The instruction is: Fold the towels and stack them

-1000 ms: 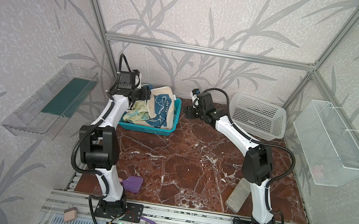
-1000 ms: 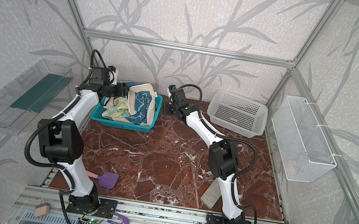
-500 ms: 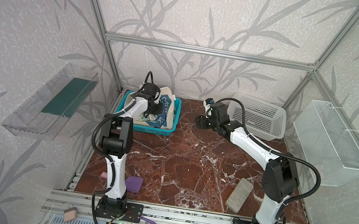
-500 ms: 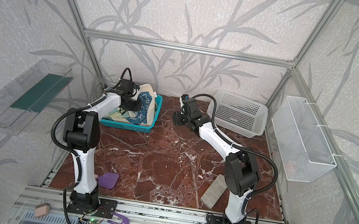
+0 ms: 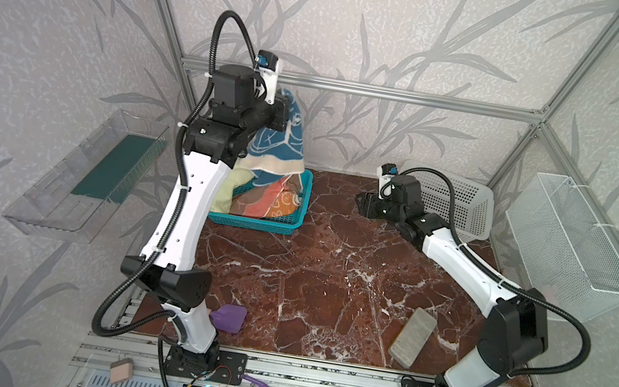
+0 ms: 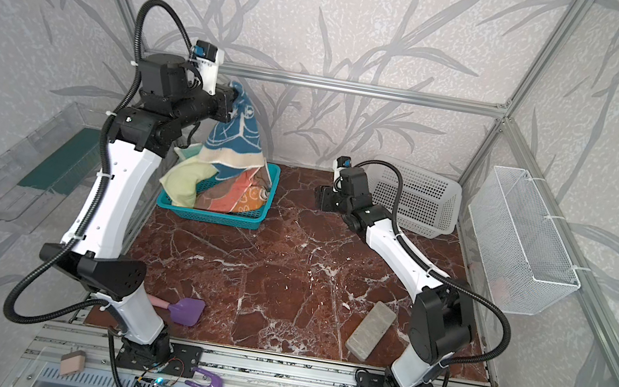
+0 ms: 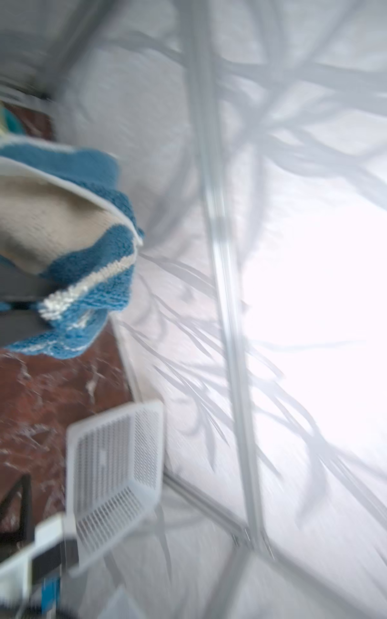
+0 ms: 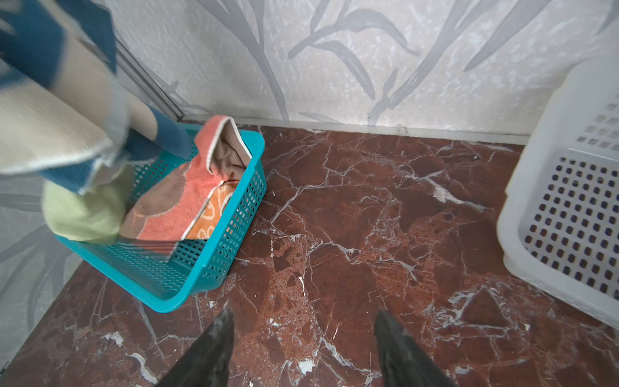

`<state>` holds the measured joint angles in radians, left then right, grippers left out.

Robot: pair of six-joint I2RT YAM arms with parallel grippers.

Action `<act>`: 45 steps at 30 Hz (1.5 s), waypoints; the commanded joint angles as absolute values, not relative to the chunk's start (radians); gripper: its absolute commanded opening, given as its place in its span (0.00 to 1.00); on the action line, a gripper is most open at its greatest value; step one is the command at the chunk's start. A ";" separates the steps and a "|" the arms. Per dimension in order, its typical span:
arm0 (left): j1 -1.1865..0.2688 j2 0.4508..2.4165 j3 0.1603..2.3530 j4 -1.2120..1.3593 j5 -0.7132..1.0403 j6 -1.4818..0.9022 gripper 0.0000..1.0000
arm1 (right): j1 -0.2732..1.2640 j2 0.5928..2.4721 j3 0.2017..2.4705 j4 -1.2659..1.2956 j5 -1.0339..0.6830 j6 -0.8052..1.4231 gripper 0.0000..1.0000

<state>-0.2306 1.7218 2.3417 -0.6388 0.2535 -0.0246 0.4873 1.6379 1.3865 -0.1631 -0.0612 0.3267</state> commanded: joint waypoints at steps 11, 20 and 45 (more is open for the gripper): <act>-0.373 1.701 2.257 -0.437 0.524 -0.314 0.00 | 0.380 1.315 1.218 -0.232 -0.078 0.334 0.68; -0.464 1.707 1.598 -0.392 0.348 -0.352 0.54 | 0.356 1.183 1.038 -0.428 -0.043 0.305 0.68; -0.268 1.866 1.365 -0.452 -0.045 -0.235 0.54 | 0.289 1.518 0.771 -0.416 -0.070 0.379 0.46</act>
<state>-0.2905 1.8874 1.3411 -0.4351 -0.0105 -0.2573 0.2722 1.4731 0.7830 -0.4885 -0.0082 0.3557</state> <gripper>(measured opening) 0.540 0.472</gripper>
